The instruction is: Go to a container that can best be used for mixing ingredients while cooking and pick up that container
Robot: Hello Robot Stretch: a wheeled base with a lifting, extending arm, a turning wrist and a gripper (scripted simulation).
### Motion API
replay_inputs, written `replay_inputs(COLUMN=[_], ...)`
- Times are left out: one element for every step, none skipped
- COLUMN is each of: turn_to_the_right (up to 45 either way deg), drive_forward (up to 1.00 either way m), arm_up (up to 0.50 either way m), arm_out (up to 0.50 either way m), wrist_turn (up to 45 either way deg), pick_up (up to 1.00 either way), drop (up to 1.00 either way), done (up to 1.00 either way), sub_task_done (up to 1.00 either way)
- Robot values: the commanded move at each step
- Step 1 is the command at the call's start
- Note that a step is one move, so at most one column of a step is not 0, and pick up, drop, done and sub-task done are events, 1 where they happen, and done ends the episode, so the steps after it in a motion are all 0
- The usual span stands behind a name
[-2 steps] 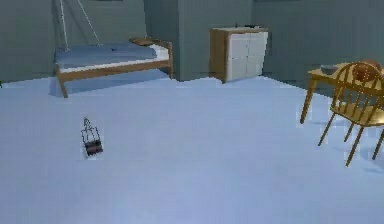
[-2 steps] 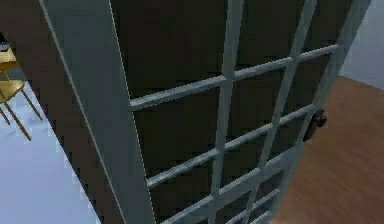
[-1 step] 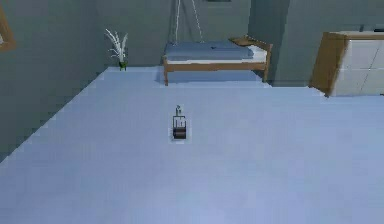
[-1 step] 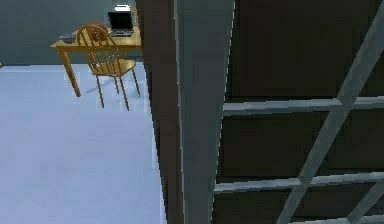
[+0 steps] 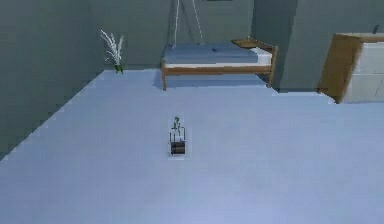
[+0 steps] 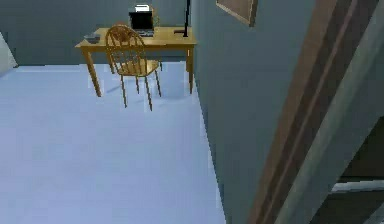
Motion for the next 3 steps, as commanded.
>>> replay_inputs(turn_to_the_right=[45.0,24.0,3.0], drive_forward=[0.0,0.0,0.0], arm_up=[0.0,0.0,0.0], arm_out=[0.0,0.0,0.0], wrist_turn=[0.0,0.0,0.0], pick_up=[0.0,0.0,0.0], drop=[0.0,0.0,0.0], done=[0.0,0.0,0.0], sub_task_done=[0.0,0.0,0.0])
